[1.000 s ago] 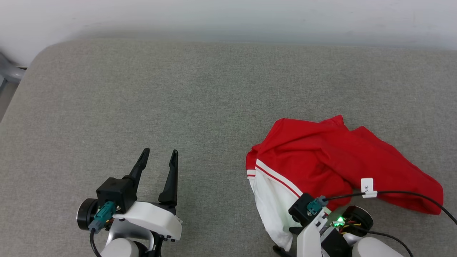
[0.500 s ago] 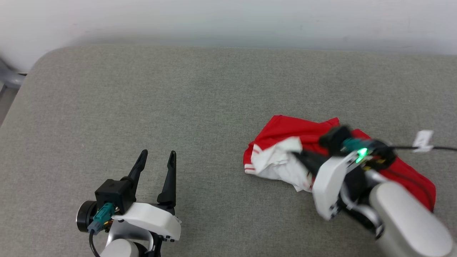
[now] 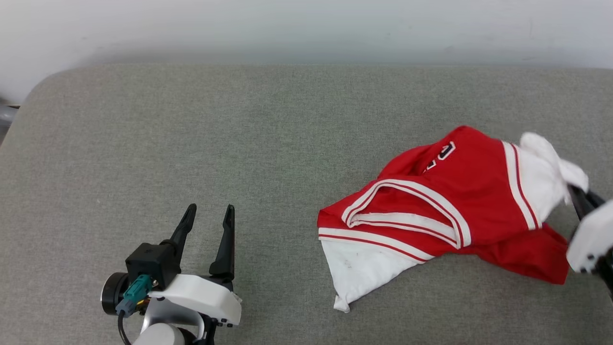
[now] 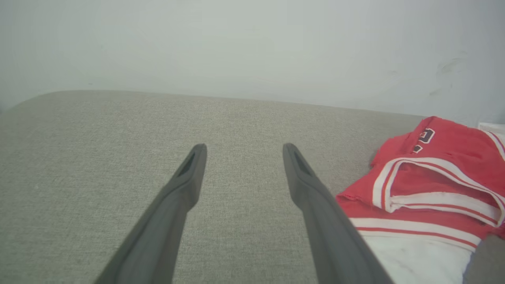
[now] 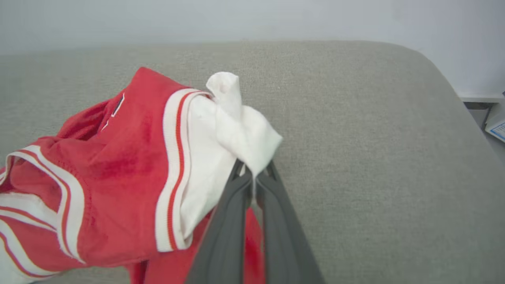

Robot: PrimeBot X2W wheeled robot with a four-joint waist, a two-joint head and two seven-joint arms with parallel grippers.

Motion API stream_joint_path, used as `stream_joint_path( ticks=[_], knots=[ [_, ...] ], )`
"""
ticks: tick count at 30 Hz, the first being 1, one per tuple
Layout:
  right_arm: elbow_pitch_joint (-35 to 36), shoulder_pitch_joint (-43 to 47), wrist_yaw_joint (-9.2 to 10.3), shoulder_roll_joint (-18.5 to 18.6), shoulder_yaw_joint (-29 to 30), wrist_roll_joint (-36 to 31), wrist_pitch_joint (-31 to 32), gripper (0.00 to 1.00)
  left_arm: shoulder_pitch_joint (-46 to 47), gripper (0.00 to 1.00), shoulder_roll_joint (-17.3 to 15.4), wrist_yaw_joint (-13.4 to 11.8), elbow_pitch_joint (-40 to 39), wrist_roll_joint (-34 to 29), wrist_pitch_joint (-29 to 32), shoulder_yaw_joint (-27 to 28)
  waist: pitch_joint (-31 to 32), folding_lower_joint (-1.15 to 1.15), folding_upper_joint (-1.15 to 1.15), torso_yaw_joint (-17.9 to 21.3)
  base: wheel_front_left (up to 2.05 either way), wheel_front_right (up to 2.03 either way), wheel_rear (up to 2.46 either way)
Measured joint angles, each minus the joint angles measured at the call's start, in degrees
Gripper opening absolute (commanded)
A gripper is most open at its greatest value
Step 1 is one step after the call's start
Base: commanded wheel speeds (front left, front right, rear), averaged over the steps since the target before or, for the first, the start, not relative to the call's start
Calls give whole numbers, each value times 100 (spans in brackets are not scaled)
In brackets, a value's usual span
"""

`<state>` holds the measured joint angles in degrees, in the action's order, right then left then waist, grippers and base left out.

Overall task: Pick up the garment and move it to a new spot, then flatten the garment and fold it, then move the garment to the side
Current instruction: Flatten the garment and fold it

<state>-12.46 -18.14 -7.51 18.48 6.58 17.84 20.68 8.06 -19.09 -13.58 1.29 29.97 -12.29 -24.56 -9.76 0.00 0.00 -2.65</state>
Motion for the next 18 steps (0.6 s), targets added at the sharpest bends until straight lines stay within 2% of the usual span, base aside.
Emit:
stream_joint_path(
  ticks=[5, 8, 9, 10, 11, 18],
  knots=[
    [-371, 639, -1, -348, 1088, -85, -64, 0, -7, 100, -34, 0, 2, 3, 2, -2, -52, 0, 0, 11, 0, 0, 0],
    [-646, 883, -1, -580, 1435, -178, -174, 0, 0, 100, -56, 0, 5, 3, 12, 0, -72, 0, 0, 15, 0, 0, 0],
    [-727, 944, -1, -673, 1500, -178, -257, 11, 0, 100, -65, 0, 10, 4, 20, 0, -70, 0, 0, 16, 0, 0, 0],
    [-787, 987, -1, -746, 1543, -179, -358, 43, 0, 100, -69, -1, 12, 4, 20, 3, -63, 0, 0, 19, 0, 0, 0],
    [-821, 1000, -1, -815, 1591, -176, -476, 100, 0, 100, -74, -2, 20, 5, 21, 4, -53, 0, 0, 21, 0, 0, 0],
    [-485, 1082, 0, -1053, 1652, -292, -1823, 100, -82, 100, -109, -32, 64, 49, 29, 10, 146, 0, 0, 20, 0, 0, 0]
  ],
)
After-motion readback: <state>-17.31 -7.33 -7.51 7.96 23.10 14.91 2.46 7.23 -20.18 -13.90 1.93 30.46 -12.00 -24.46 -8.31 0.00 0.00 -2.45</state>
